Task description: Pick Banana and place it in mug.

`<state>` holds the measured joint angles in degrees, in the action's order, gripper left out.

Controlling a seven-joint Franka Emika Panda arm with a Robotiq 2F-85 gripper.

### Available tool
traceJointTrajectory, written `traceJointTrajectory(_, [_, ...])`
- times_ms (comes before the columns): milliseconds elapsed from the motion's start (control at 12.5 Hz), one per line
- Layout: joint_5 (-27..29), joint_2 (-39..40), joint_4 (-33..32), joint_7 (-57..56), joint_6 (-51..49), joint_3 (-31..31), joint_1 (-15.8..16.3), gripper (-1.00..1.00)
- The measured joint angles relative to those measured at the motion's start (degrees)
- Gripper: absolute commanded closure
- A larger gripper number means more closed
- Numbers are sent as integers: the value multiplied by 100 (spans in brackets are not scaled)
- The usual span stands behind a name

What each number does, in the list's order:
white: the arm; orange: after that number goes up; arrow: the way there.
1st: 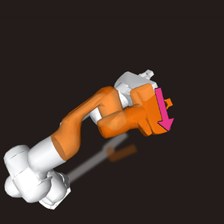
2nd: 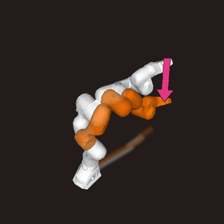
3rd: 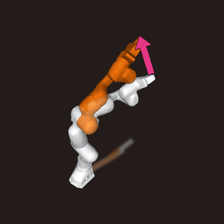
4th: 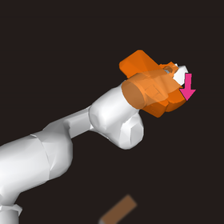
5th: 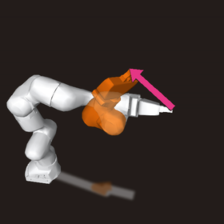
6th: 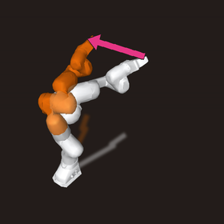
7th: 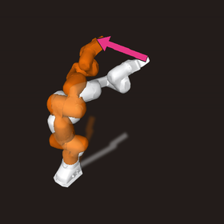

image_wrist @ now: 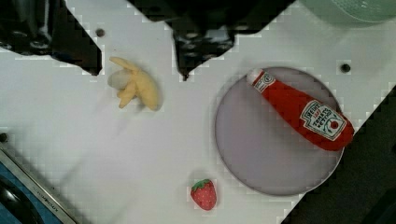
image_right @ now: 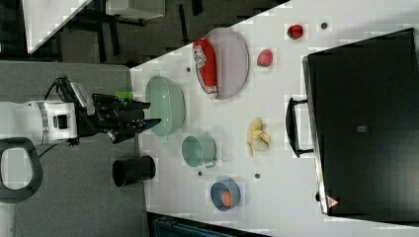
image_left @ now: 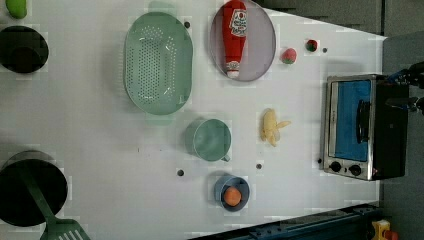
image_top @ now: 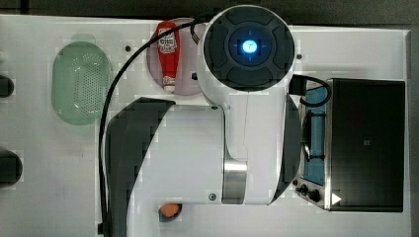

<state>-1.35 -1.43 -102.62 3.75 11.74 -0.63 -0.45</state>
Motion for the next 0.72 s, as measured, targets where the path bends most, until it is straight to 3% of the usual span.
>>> traceJointTrajectory(240, [123,-1637,-1667,-133,-1084,-192,-10,-97])
traceJointTrajectory(480, [121,-2547,-2070,-335,-899,-229,-52,-100])
traceJointTrajectory(720, [64,-2226,-2238,-770,267,-191,-86,-100])
